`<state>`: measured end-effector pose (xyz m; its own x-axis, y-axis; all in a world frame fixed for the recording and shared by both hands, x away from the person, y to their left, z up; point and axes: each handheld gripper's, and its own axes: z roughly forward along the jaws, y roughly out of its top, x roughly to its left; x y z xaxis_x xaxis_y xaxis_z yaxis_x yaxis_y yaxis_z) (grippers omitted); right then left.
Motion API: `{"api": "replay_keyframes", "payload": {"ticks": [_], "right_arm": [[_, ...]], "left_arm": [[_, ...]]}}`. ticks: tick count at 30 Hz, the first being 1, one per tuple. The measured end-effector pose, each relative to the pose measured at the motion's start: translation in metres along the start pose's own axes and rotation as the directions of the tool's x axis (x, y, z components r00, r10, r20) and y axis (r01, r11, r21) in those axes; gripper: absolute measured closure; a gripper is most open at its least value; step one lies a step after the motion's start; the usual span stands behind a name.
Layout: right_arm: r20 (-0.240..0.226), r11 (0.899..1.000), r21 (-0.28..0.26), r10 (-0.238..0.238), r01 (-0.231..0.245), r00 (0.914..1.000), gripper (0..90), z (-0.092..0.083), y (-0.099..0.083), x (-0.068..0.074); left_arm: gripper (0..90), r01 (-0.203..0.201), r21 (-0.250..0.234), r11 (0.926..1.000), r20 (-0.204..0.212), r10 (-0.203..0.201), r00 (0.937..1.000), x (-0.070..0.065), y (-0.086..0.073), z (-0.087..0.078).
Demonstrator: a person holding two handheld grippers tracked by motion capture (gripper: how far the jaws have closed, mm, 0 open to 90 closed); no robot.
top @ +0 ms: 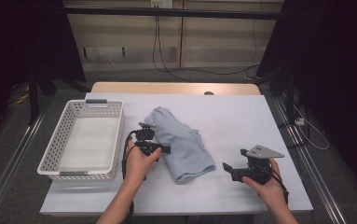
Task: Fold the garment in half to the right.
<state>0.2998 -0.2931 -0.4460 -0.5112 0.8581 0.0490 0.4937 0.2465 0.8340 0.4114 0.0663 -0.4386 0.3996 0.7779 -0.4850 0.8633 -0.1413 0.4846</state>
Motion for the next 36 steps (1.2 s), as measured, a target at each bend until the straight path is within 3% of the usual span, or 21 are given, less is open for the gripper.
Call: {"api": "replay_keyframes", "payload": {"ticks": [6, 10, 17, 20, 28, 34, 36], "right_arm": [[0.003, 1.0, -0.004, -0.001, 0.001, 1.0, 8.1, -0.001, 0.0, -0.001], [0.004, 1.0, -0.004, 0.003, -0.003, 1.0, 8.1, -0.002, 0.0, -0.001], [-0.001, 1.0, -0.003, 0.001, -0.001, 1.0, 8.1, 0.0, 0.0, 0.001], [-0.003, 1.0, -0.003, -0.002, 0.002, 1.0, 8.1, 0.0, 0.0, 0.002], [-0.008, 1.0, -0.007, -0.01, 0.01, 0.9999, 8.1, 0.0, 0.001, 0.003], [-0.005, 1.0, -0.008, -0.005, 0.005, 1.0, 8.1, -0.001, 0.0, 0.002], [-0.004, 1.0, -0.009, -0.005, 0.004, 1.0, 8.1, -0.002, 0.0, 0.001]], "left_arm": [[68.2, 0.013, -0.04, 0.9991, -0.043, -0.014, 0.999, 0.014, 0.01, -0.009], [65.5, 0.029, -0.045, 0.9986, -0.058, -0.031, 0.9979, 0.018, 0.012, -0.006], [48.3, 0.021, -0.082, 0.9964, -0.076, -0.028, 0.9968, 0.017, 0.008, -0.01], [37.9, 0.037, -0.088, 0.9954, -0.06, -0.042, 0.9973, 0.016, 0.006, -0.011], [28.2, 0.042, -0.095, 0.9946, -0.041, -0.046, 0.9981, 0.014, 0.003, -0.006], [29.3, 0.06, -0.098, 0.9934, -0.042, -0.064, 0.997, 0.013, 0.0, 0.007], [33.7, 0.065, -0.092, 0.9936, -0.024, -0.067, 0.9975, 0.012, 0.0, 0.008]]}}
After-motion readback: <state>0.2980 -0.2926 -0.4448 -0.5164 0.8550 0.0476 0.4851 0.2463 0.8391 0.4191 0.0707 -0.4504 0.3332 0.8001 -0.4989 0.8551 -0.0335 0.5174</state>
